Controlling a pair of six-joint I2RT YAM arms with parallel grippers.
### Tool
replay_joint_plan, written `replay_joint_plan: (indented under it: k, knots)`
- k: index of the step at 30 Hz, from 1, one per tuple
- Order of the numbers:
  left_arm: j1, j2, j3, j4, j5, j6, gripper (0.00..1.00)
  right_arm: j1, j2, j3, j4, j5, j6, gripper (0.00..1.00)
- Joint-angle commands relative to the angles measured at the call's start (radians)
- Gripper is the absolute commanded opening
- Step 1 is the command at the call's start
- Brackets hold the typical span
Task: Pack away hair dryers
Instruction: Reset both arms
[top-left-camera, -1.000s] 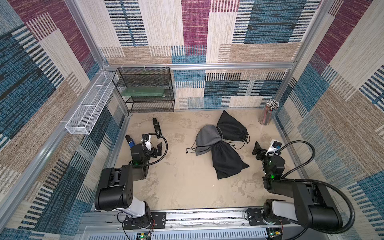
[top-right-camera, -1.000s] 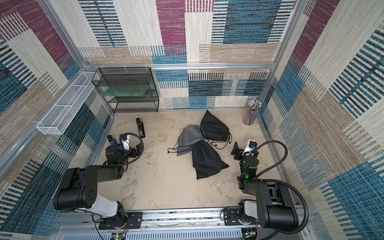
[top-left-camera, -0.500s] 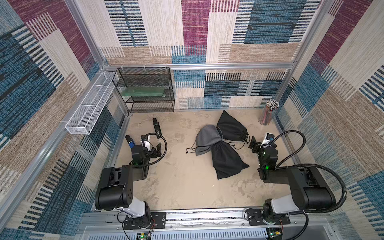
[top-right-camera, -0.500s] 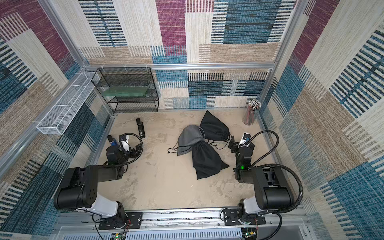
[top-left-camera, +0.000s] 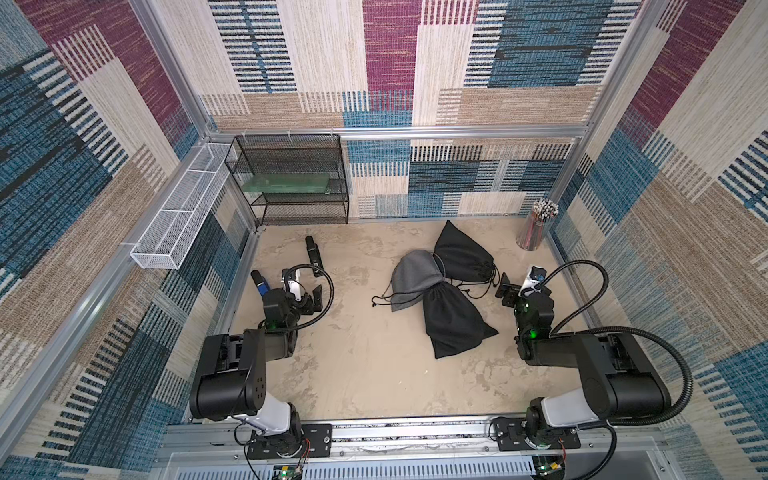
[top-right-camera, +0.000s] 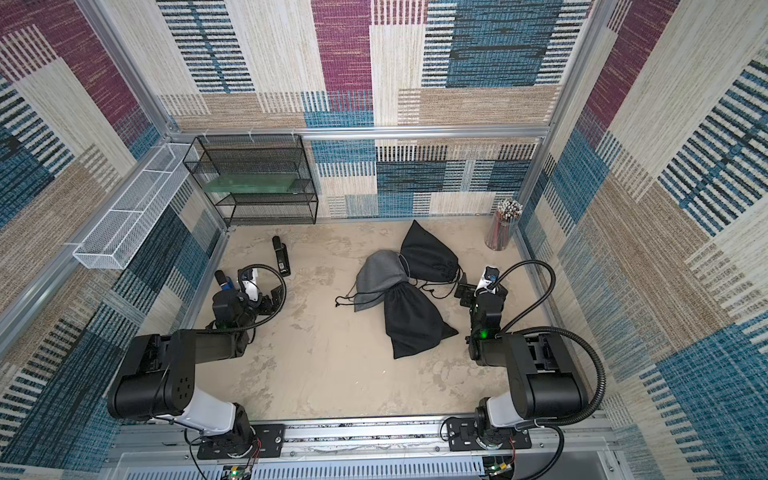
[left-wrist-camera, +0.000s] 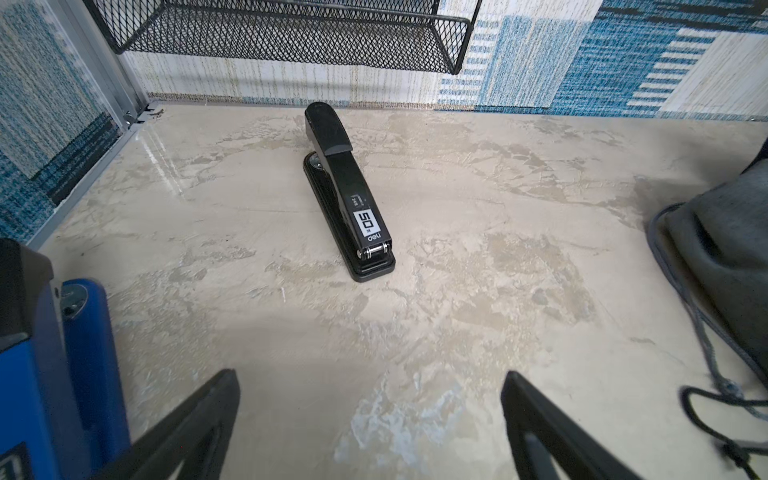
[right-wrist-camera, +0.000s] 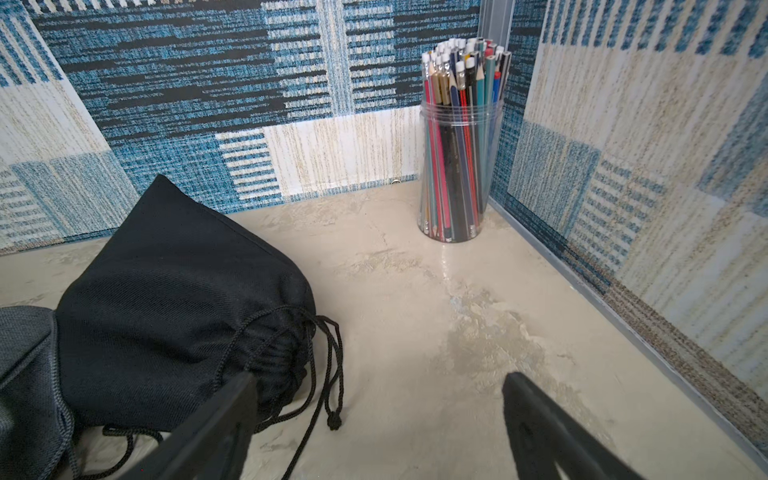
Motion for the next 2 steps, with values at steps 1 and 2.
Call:
replay_joint_plan:
  k: [1, 2]
  knots:
    - [-0.006, -0.002, 0.006, -0.017, 0.003, -0.002, 1.0, 0.001, 0.001, 0.007, 0.006, 0.008, 0.002, 0.95]
    - [-0.006, -0.003, 0.0, -0.007, 0.01, -0.001, 1.0, 0.001, 0.001, 0.007, 0.006, 0.007, 0.0, 0.95]
